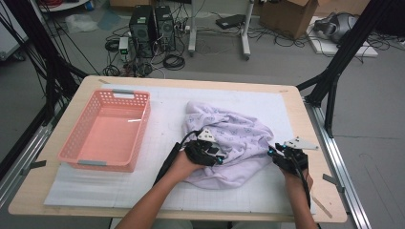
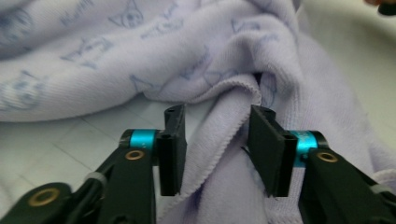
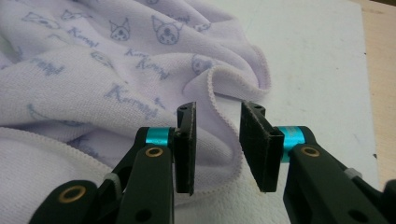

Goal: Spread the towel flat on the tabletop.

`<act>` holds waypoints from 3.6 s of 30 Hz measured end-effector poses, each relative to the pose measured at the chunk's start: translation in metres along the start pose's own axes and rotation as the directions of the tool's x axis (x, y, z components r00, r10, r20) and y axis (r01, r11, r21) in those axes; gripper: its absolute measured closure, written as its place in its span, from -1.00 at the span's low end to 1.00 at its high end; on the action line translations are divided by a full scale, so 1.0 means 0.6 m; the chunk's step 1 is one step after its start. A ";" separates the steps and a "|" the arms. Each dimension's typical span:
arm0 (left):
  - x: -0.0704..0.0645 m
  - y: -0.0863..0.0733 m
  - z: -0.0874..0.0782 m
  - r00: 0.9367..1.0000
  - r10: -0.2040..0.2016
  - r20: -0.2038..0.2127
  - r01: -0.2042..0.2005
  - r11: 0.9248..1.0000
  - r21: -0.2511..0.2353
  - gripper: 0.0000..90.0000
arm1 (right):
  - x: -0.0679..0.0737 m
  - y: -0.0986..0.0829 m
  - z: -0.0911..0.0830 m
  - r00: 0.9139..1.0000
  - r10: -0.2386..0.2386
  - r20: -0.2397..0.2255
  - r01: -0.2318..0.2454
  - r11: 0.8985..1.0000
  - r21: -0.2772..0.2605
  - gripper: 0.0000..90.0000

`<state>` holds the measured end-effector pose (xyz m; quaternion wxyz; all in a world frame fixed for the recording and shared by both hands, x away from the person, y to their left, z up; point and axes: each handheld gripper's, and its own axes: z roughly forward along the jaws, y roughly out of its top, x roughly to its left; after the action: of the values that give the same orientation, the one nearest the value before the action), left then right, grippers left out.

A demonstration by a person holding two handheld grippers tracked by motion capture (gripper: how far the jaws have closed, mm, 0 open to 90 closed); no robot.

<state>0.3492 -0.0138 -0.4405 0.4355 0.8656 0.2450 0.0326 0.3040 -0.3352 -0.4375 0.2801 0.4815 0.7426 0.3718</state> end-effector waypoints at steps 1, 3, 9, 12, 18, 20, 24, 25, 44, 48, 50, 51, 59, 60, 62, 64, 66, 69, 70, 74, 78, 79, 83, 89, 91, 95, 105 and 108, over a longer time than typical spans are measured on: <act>0.001 -0.001 0.002 1.000 -0.002 -0.002 0.002 1.000 0.006 0.38 | 0.000 0.000 0.000 1.000 0.000 0.000 0.000 1.000 0.000 0.47; 0.003 -0.002 0.005 1.000 0.002 -0.010 -0.002 1.000 0.012 0.65 | 0.001 0.000 0.001 1.000 0.002 -0.008 -0.002 1.000 0.002 0.46; 0.027 -0.009 -0.017 0.992 -0.096 -0.083 0.092 0.995 -0.046 0.92 | 0.009 -0.003 0.007 0.999 -0.007 -0.050 0.008 1.000 0.024 0.42; 0.054 -0.022 -0.043 0.970 -0.179 -0.163 0.165 0.982 -0.095 0.92 | 0.012 -0.002 0.008 0.998 0.011 -0.069 -0.010 1.000 0.029 0.40; 0.090 -0.051 -0.086 0.913 -0.279 -0.298 0.235 0.956 -0.174 0.93 | 0.026 0.004 0.013 0.993 0.025 -0.113 -0.021 0.999 0.040 0.28; 0.100 -0.061 -0.100 0.888 -0.299 -0.348 0.240 0.949 -0.203 0.93 | 0.036 0.007 0.017 0.992 0.025 -0.127 -0.018 0.998 0.052 0.21; 0.112 -0.078 -0.127 0.848 -0.347 -0.400 0.257 0.930 -0.262 0.94 | 0.055 0.006 0.038 0.989 -0.009 -0.146 0.026 0.993 0.115 0.19; 0.112 -0.078 -0.127 0.848 -0.347 -0.400 0.257 0.930 -0.262 0.94 | 0.055 0.006 0.038 0.989 -0.009 -0.146 0.026 0.993 0.115 0.19; 0.064 -0.103 -0.148 0.915 -0.258 -0.311 0.189 0.953 -0.237 0.30 | 0.016 0.040 0.026 0.998 -0.016 -0.056 0.015 1.000 -0.014 0.41; 0.054 -0.112 -0.156 0.923 -0.243 -0.298 0.173 0.955 -0.242 0.17 | 0.054 0.048 0.031 0.987 -0.068 -0.148 0.066 0.998 -0.015 0.32; 0.050 -0.120 -0.158 0.927 -0.250 -0.280 0.187 0.954 -0.233 0.15 | 0.077 0.051 0.041 0.974 -0.103 -0.202 0.106 0.994 0.000 0.28; 0.049 -0.125 -0.159 0.930 -0.253 -0.268 0.194 0.954 -0.230 0.15 | 0.089 0.052 0.047 0.967 -0.120 -0.223 0.124 0.992 0.002 0.27; 0.028 -0.138 -0.150 0.949 -0.239 -0.205 0.210 0.965 -0.154 0.26 | 0.153 0.069 0.100 0.918 -0.198 -0.343 0.224 0.974 0.037 0.27; 0.027 -0.138 -0.147 0.950 -0.237 -0.201 0.213 0.968 -0.136 0.33 | 0.158 0.069 0.110 0.916 -0.200 -0.349 0.231 0.972 0.050 0.27; 0.020 -0.136 -0.144 0.953 -0.208 -0.221 0.187 0.976 -0.113 0.51 | 0.161 0.071 0.119 0.910 -0.197 -0.366 0.230 0.972 0.048 0.45; 0.018 -0.136 -0.143 0.956 -0.193 -0.221 0.175 0.980 -0.099 0.88 | 0.161 0.071 0.115 0.894 -0.205 -0.399 0.245 0.968 0.050 0.88; 0.017 -0.139 -0.146 0.956 -0.205 -0.209 0.187 0.977 -0.103 0.94 | 0.161 0.071 0.106 0.890 -0.212 -0.404 0.257 0.965 0.060 0.91; 0.006 -0.148 -0.156 0.956 -0.205 -0.211 0.183 0.976 -0.118 0.99 | 0.154 0.060 0.078 0.891 -0.219 -0.397 0.251 0.968 0.028 0.91; 0.004 -0.150 -0.158 0.956 -0.206 -0.210 0.184 0.976 -0.120 0.99 | 0.150 0.054 0.065 0.893 -0.216 -0.395 0.242 0.970 0.017 0.91; -0.005 -0.157 -0.165 0.954 -0.216 -0.209 0.190 0.972 -0.138 0.99 | 0.121 0.019 0.010 0.906 -0.203 -0.372 0.213 0.977 -0.015 0.91; -0.022 -0.164 -0.173 0.953 -0.208 -0.219 0.175 0.971 -0.160 0.99 | 0.099 -0.010 -0.029 0.916 -0.186 -0.357 0.191 0.981 -0.021 0.91; -0.026 -0.165 -0.176 0.953 -0.207 -0.221 0.172 0.971 -0.165 0.99 | 0.087 -0.026 -0.055 0.920 -0.183 -0.346 0.188 0.982 -0.022 0.91; -0.041 -0.171 -0.183 0.956 -0.200 -0.215 0.165 0.971 -0.171 0.98 | 0.068 -0.051 -0.089 0.933 -0.171 -0.317 0.175 0.984 -0.017 0.91; -0.045 -0.177 -0.193 0.946 -0.253 -0.203 0.209 0.954 -0.214 0.27 | 0.031 -0.097 -0.135 0.967 -0.148 -0.208 0.164 0.985 0.061 0.91; -0.043 -0.176 -0.192 0.947 -0.262 -0.188 0.219 0.950 -0.221 0.15 | 0.023 -0.102 -0.148 0.973 -0.113 -0.200 0.127 0.990 0.059 0.86; -0.041 -0.173 -0.184 0.948 -0.267 -0.173 0.231 0.951 -0.205 -0.01 | 0.016 -0.085 -0.179 0.981 -0.029 -0.189 0.017 0.998 -0.065 0.41; -0.053 -0.153 -0.146 0.961 -0.203 -0.186 0.184 0.976 -0.116 0.10 | 0.019 -0.060 -0.104 0.992 -0.021 -0.123 0.026 0.999 0.044 0.21; -0.056 -0.153 -0.148 0.959 -0.154 -0.238 0.137 0.987 -0.083 0.89 | 0.025 -0.073 -0.076 0.994 -0.018 -0.109 0.029 0.994 0.108 0.20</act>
<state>0.2592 0.0825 -0.4506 0.4316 0.8199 0.3584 0.1143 0.2408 -0.3455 -0.4485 0.2173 0.4665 0.7815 0.3528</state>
